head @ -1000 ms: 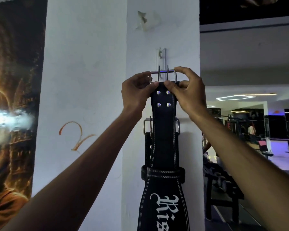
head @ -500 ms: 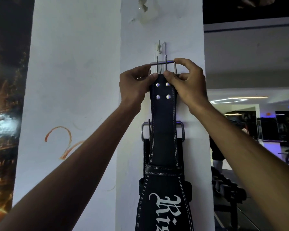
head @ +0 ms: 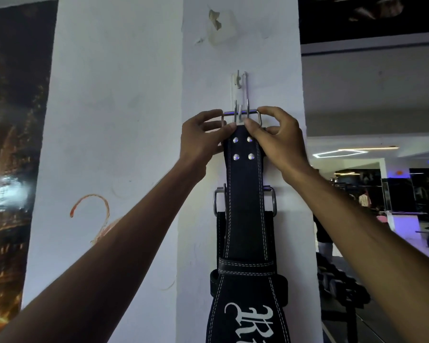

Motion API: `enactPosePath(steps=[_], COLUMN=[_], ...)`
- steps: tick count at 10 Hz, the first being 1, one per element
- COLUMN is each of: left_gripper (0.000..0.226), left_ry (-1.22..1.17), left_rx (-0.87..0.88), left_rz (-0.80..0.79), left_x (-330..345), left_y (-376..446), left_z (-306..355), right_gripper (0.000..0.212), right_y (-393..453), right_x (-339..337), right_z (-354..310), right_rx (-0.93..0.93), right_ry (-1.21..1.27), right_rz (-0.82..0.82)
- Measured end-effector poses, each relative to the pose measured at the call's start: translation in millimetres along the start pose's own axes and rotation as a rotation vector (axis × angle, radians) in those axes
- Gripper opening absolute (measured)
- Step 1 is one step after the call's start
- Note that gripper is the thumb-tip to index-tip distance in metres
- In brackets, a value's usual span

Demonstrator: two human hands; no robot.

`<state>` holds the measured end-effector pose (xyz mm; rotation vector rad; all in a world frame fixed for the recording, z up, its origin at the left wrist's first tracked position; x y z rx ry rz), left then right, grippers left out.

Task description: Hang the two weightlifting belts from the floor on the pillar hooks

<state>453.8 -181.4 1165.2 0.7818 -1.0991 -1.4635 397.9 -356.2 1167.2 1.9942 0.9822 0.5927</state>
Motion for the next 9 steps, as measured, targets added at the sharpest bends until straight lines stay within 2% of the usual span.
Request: enactPosePath(steps=[1,2,4,5,6,7,8,9], left_gripper=[0.042,0.028,0.025,0.028,0.049,0.052,0.041,0.030], left_ry=[0.021,0.044,0.095,0.061,0.042,0.112,0.041,0.004], left_rx=[-0.009,-0.010,-0.075,-0.083,-0.078,-0.034,-0.066,-0.132], left_rz=[0.016,0.048,0.192,0.171,0.136,0.131,0.024,-0.086], left_x=[2.8,8.2,6.4,7.3,3.2,-11.2,-18.0,-20.2], left_y=[1.7,4.2,3.2,-2.5,-19.9,-43.6,-63.2,-81.6], left_z=[2.4,2.5,-0.7,1.5,0.5,3.2,-3.0,-5.0], right_gripper=[0.046,0.047,0.035,0.036,0.035,0.033,0.034,0.026], right_y=[1.3,1.6,1.2,-1.3,-16.8,-43.7,-65.6,-78.0], right_x=[-0.2,-2.7,-0.9,-1.1,-1.3,-0.7,-4.1,-11.0], right_z=[-0.1,-1.3,0.7,-3.1,-1.0,3.9,12.4,12.7], right_rx=[0.039,0.108,0.214,0.231,0.237,0.157,0.088,0.073], right_ry=[0.029,0.006,-0.024,-0.047,0.007,0.009,-0.043,-0.064], right_rz=[0.049,0.147,0.193,0.181,0.121,0.062,0.058,0.089])
Point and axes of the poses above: each hand's wrist, its own y-axis towards the middle knuckle, its own x-axis out of the palm, z = x × y, the point moved 8 cm from there along y, towards the middle knuckle, and after that the axes turned 11 degrees about x, right-handed, at the moved point
